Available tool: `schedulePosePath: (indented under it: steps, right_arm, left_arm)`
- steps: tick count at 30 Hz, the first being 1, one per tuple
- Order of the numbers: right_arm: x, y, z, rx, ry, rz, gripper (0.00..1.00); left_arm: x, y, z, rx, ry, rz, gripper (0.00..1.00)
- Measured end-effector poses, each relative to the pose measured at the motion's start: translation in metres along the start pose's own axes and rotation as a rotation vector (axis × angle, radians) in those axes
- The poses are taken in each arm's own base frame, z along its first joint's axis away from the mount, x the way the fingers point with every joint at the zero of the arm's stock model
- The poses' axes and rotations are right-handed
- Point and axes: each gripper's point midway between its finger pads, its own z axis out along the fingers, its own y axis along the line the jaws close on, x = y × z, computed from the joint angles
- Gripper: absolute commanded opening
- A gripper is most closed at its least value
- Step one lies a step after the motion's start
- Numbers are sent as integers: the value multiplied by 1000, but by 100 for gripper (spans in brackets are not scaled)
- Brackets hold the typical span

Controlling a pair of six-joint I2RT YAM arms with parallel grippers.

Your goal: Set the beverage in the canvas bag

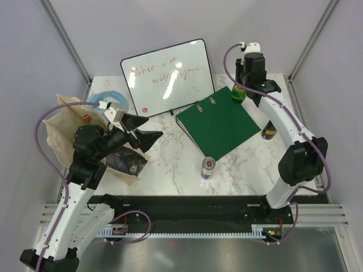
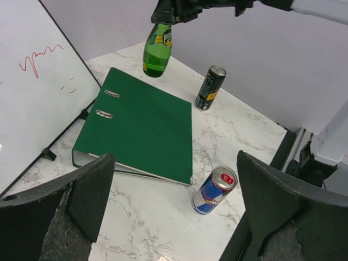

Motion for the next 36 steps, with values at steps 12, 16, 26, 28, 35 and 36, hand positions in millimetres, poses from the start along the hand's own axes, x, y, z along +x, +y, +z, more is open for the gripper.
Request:
schedulePosePath:
  steps: [12, 16, 26, 28, 35, 36]
  right_arm:
    - [15, 169, -146, -446, -61, -21, 0]
    - [62, 213, -172, -531, 0, -85, 0]
    - [136, 275, -226, -677, 60, -187, 0]
    - [139, 281, -229, -687, 49, -182, 0]
    - [170, 299, -235, -719, 53, -188, 0]
    - [176, 300, -235, -720, 57, -195, 0]
  left_arm:
    - [-2, 10, -2, -65, -11, -4, 100]
    - [-7, 10, -8, -94, -31, 3, 100]
    - [-35, 8, -27, -167, -126, 42, 98]
    - [-33, 10, -27, -176, -117, 35, 98]
    - [-28, 15, -28, -203, -103, 24, 98]
    - [-28, 15, -28, -205, -103, 23, 98]
